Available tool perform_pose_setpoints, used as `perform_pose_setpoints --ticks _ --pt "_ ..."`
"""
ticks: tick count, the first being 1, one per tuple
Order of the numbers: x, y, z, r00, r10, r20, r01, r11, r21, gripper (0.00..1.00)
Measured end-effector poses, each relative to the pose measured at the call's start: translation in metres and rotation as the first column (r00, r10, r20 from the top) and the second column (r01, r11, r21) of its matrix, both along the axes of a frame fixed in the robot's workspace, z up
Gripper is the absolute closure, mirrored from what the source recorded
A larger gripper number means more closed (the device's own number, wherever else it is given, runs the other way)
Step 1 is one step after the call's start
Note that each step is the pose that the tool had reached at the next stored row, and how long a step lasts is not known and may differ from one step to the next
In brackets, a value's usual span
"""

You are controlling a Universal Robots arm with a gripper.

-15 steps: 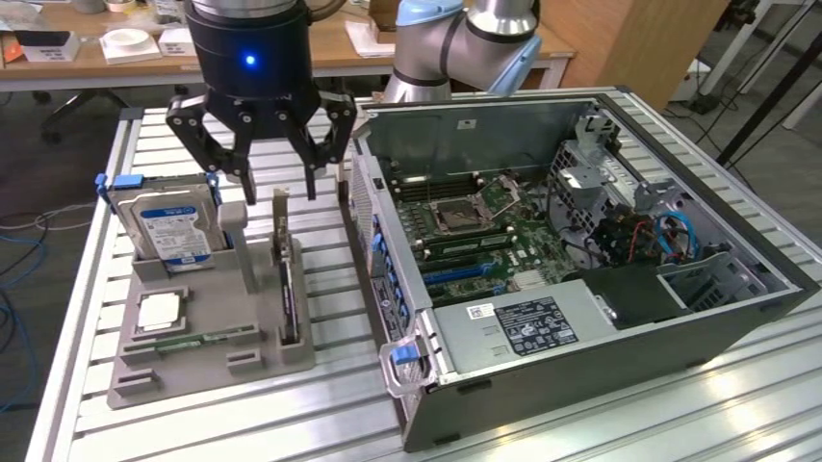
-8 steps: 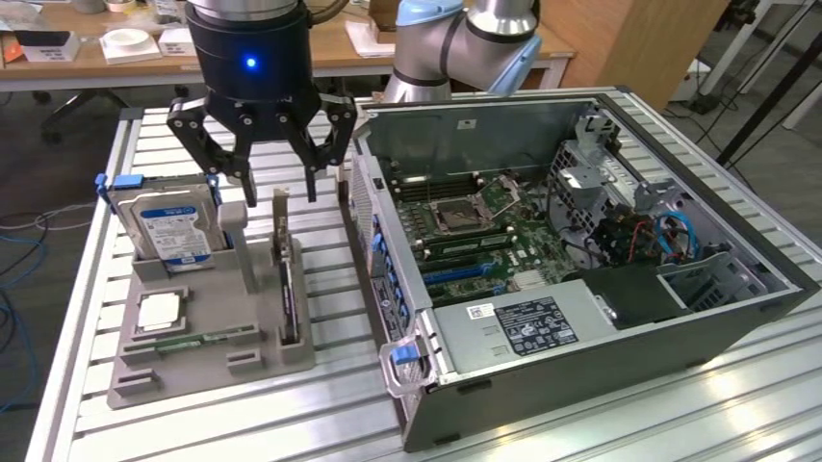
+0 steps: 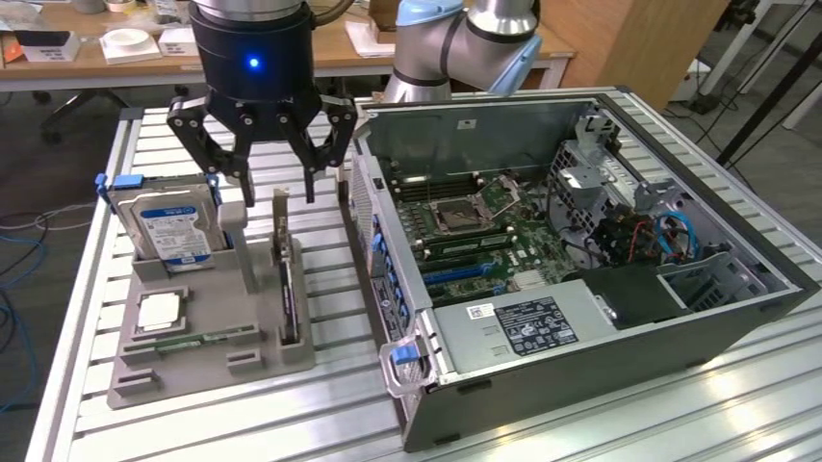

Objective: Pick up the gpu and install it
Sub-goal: 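Pick up the gpu and move the gpu toward the slot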

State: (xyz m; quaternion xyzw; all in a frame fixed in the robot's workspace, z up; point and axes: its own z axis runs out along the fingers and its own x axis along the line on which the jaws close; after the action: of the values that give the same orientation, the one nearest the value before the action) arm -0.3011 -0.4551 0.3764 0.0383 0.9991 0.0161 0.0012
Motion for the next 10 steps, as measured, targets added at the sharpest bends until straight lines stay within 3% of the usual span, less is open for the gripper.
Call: perform_pose_setpoints --ticks 10 --pt "0.0 0.0 -0.0051 1.0 0.0 -0.0001 0.0 1.0 0.0 0.41"
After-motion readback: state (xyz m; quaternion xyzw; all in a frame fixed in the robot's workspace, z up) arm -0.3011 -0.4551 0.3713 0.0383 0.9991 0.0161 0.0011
